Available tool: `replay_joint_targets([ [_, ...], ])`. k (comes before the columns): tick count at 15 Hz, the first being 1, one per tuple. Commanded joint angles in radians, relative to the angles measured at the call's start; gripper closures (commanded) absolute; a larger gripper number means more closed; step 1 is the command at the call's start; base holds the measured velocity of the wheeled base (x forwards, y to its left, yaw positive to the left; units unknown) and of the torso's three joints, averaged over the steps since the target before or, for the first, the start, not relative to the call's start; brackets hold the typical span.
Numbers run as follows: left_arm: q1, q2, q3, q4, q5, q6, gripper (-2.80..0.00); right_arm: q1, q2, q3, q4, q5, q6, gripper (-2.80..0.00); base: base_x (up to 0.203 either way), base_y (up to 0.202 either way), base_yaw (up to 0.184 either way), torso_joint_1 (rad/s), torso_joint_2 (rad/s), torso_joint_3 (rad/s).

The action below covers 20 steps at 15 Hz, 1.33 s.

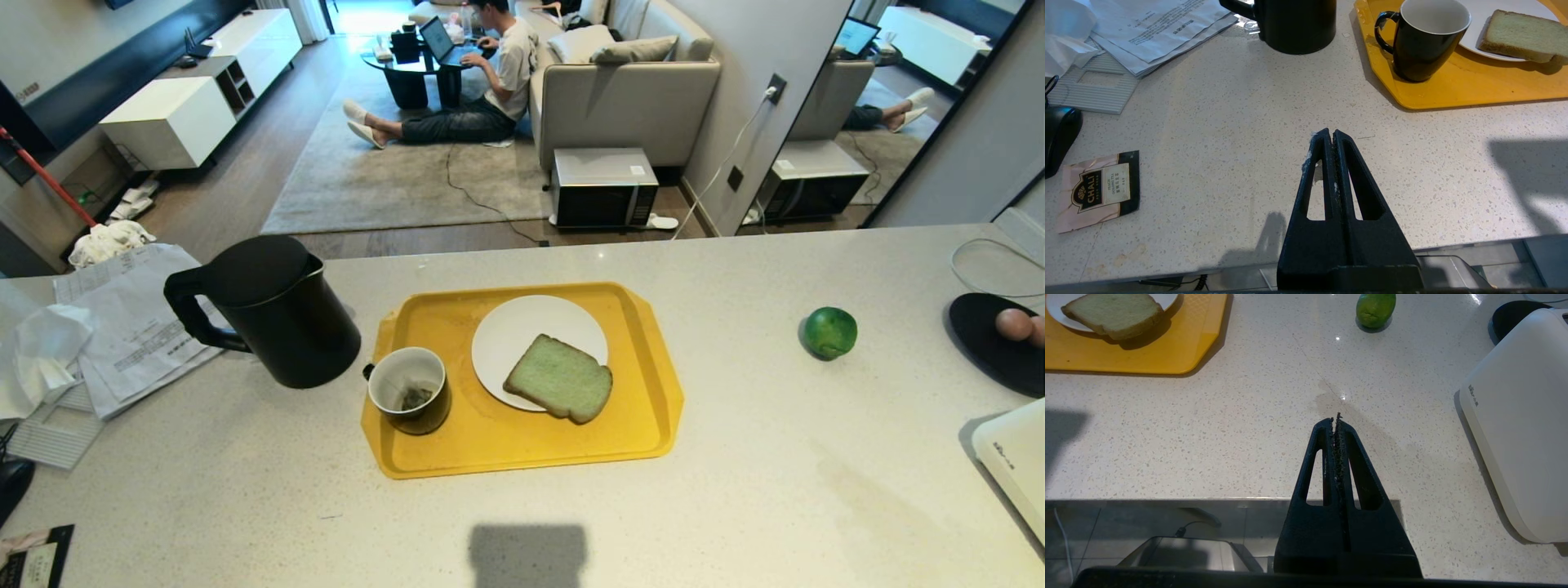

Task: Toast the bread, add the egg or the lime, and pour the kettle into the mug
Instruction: Pick up the bread slice

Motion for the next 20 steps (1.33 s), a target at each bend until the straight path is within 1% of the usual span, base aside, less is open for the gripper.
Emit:
replay_joint_targets([
  [1,0.001,-0.001,0.002,0.0,0.0,0.0,0.0,0.0,0.0,0.002,-0.002,-0.003,0.005,0.0,0.0,0.0,0.0,0.0,0.0,0.0],
  [4,0.001,-0.001,0.002,0.0,0.001,0.0,0.0,0.0,0.0,0.002,-0.003,-0.002,0.023,0.0,0.0,0.0,0.0,0.0,0.0,0.0],
  [20,-0.001,-0.001,0.002,0.0,0.001,0.0,0.0,0.0,0.0,0.002,-0.004,0.0,0.013,0.0,0.0,0.0,0.0,0.0,0.0,0.0],
])
